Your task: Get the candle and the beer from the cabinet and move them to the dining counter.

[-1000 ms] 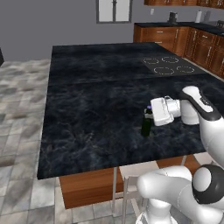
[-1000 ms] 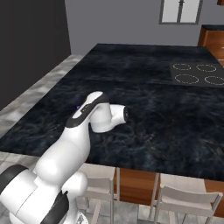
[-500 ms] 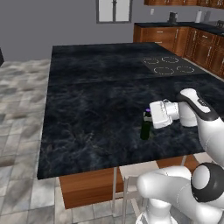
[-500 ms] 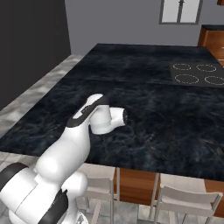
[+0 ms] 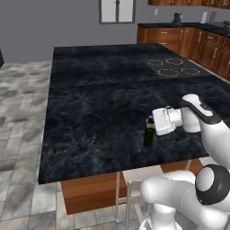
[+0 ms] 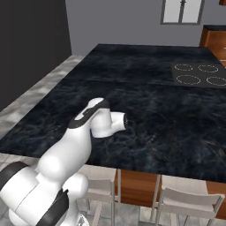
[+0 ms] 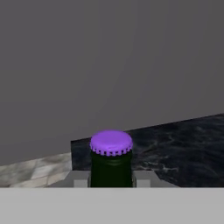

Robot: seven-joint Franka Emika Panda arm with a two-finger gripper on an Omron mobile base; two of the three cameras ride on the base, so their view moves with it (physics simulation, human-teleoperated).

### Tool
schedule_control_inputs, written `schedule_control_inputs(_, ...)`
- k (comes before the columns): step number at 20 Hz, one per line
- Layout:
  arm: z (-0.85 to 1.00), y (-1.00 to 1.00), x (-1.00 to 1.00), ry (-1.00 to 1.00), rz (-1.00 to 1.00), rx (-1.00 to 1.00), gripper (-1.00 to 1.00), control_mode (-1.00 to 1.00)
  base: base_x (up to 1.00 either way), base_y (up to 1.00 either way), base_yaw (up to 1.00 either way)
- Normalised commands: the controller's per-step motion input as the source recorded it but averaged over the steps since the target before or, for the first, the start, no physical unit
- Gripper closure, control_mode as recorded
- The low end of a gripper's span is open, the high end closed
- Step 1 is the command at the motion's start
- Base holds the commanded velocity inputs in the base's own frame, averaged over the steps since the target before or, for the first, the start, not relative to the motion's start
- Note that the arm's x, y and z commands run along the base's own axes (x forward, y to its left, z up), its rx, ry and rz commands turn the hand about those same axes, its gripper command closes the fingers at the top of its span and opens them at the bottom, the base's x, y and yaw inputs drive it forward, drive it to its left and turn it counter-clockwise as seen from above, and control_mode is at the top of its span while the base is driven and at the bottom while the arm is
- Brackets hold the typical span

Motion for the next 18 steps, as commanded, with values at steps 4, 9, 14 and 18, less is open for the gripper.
schedule_control_inputs(4, -0.26, 0.03, 0.00, 0.00, 0.00, 0.00, 1.00, -1.00, 0.00, 0.00, 0.00)
schedule_control_inputs(9, -0.21, 0.01, 0.00, 0.00, 0.00, 0.00, 1.00, -1.00, 0.00, 0.00, 0.00)
schedule_control_inputs(14, -0.05, 0.00, 0.10, 0.00, 0.00, 0.00, 1.00, -1.00, 0.00, 0.00, 0.00)
schedule_control_inputs(18, 0.00, 0.00, 0.19, -0.01, 0.00, 0.00, 1.00, -1.00, 0.00, 0.00, 0.00)
